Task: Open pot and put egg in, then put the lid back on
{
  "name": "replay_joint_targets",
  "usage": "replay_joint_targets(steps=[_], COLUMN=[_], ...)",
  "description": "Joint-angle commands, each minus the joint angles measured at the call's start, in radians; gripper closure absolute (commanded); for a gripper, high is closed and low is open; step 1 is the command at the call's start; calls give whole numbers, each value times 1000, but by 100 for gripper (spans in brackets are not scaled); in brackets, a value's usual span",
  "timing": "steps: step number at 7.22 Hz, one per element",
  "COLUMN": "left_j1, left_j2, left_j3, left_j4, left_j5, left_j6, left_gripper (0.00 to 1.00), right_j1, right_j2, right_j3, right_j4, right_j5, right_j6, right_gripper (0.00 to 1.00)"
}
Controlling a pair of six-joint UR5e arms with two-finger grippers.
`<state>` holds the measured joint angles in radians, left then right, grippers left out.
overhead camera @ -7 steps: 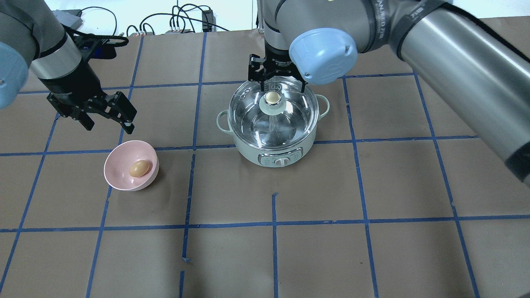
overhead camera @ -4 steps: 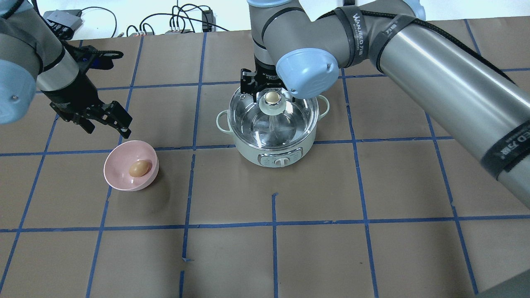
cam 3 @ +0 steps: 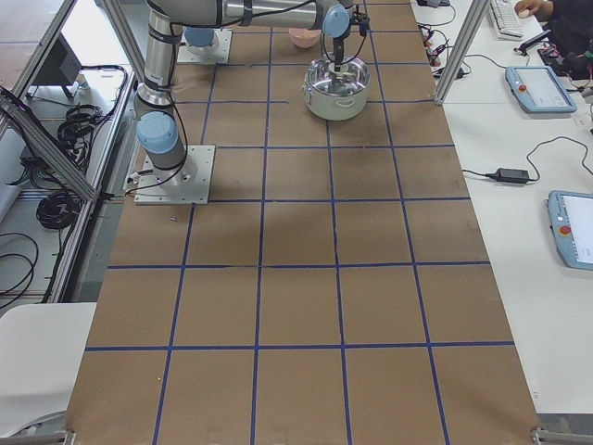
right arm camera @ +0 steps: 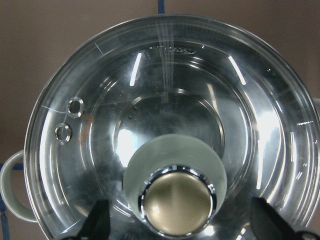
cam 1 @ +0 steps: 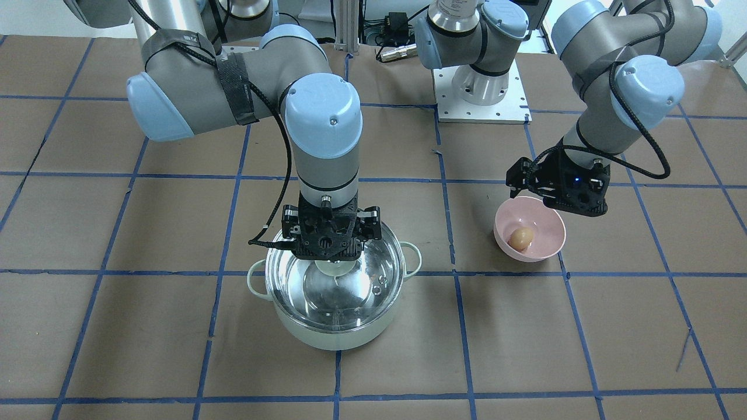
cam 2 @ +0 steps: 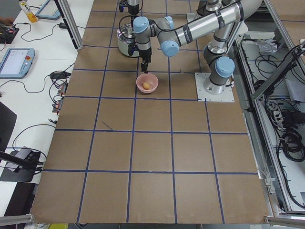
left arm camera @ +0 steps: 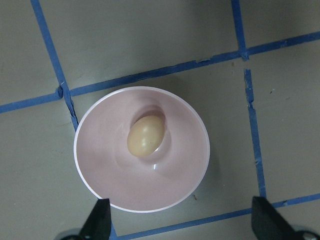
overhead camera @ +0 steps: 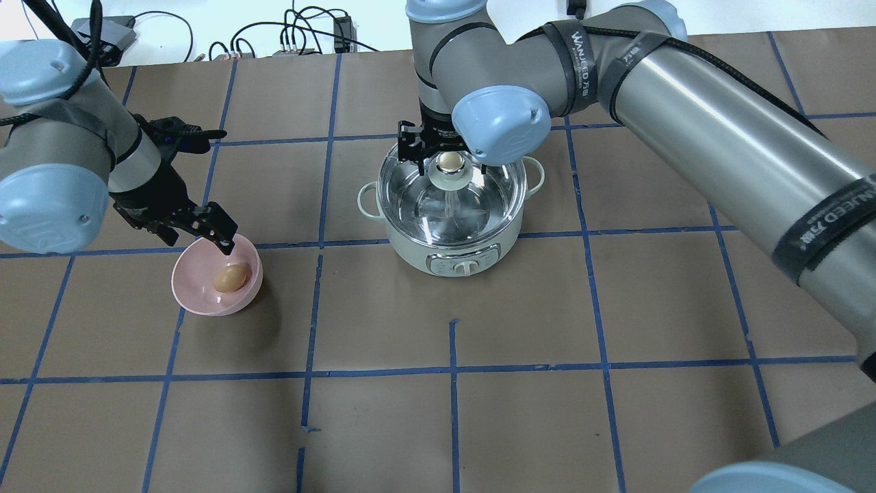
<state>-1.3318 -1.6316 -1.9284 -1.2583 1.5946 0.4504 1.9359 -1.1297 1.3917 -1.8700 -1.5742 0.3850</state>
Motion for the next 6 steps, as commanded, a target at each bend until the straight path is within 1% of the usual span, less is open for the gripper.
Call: replay_joint_targets(steps=[1, 2, 3, 4, 5, 6], left_j1=[0, 0, 0, 2, 26, 73], left_j2=[-33, -33, -33, -34, -39, -42], left_j3=[-27, -44, -64, -78, -101, -142], left_j4=[71, 73, 107, 144, 155, 177], left_j5=[-1, -2, -7, 1, 1, -2], left_j6=[-1, 2, 7, 57, 88, 88], left_gripper=[0, 0, 0, 0, 0, 0], right_j1=[0, 0, 0, 0, 0, 0], right_j2=[16, 27, 27, 27, 25, 24], right_j3=[-13, -16, -17, -13, -14, -14], right_j4=[-14, -27, -28, -28, -28, -26], right_j5=[0, 0, -1, 0, 0, 2], right_j6=[2, 6, 11, 9, 15, 17], right_gripper=[3, 3, 3, 3, 5, 14])
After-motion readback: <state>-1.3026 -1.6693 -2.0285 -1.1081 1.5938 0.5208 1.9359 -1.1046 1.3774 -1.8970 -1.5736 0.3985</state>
